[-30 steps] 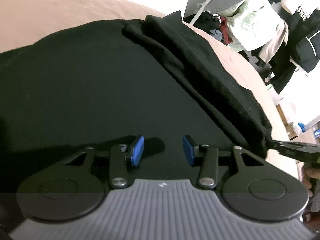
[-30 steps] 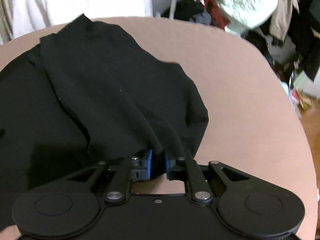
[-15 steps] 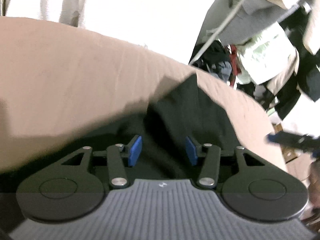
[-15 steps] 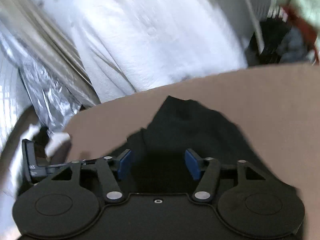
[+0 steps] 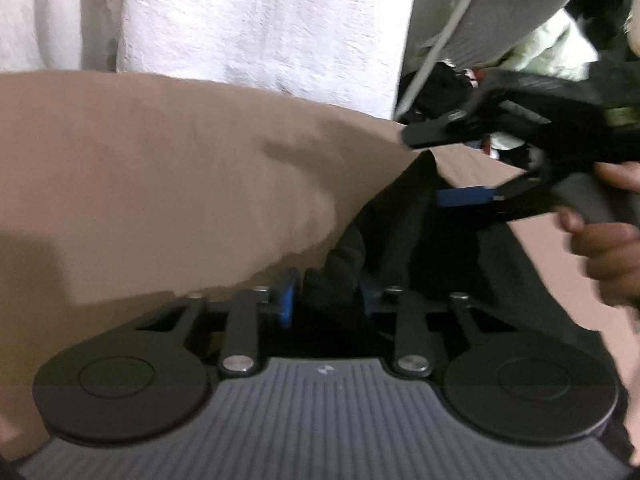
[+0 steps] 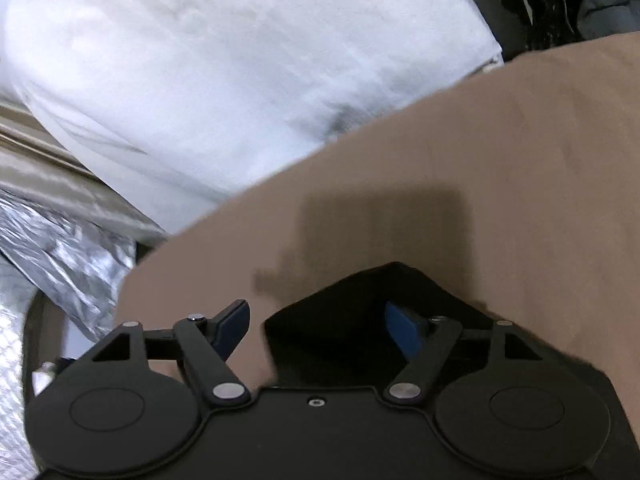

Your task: Fold clothes

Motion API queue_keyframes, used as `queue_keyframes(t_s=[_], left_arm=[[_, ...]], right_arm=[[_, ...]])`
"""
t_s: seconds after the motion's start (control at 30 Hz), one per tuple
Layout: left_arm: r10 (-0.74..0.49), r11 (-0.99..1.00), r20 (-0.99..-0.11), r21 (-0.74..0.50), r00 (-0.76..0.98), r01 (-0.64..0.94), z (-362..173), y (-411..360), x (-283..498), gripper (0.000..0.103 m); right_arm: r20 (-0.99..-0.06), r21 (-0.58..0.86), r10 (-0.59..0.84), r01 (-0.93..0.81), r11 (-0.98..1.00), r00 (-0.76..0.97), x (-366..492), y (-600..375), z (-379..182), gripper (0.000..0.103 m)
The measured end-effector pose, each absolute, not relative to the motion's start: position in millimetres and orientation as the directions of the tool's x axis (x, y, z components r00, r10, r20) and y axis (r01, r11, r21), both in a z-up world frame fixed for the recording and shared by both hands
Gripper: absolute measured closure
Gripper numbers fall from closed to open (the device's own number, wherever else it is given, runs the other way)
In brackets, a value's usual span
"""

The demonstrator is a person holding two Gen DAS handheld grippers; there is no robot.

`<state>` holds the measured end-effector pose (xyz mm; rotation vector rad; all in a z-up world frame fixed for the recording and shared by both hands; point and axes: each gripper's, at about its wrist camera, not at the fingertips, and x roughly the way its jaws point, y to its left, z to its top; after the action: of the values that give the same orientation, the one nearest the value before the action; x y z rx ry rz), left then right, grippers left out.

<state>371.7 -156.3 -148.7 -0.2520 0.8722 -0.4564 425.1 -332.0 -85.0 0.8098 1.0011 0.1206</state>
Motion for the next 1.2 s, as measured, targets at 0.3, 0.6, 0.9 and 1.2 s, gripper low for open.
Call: queue_keyframes(t_s=[0.3, 0.6, 0.9, 1.2], left_arm=[[-0.531, 0.845, -0.629, -0.444, 0.568, 0.299, -141, -143, 363, 0.083], [-0.558, 0.796, -0.47, -0.537, 0.684, 0.28, -119, -116, 335, 0.086], [-0.468, 0.863, -0.568, -0.46, 0.677, 0.211, -126, -88, 309, 0.095], [-0.505, 0.845, -0.621, -0.498, 0.599, 0.197, -125, -91, 291, 0.055]], right_arm=[[-0.713, 0.523, 0.407, 0.046, 0.851, 0.571, 411, -291, -62, 0.096], [-0.552, 0.481, 0.353, -0.057, 0.875, 0.755, 377, -297, -25, 0.098], [-0.646, 0.53, 0.333, 0.091, 0.843, 0.687, 397, -296, -39, 0.085], [-0.571, 0.535, 0.245, 0.129, 0.835, 0.783, 343, -304, -13, 0.055]])
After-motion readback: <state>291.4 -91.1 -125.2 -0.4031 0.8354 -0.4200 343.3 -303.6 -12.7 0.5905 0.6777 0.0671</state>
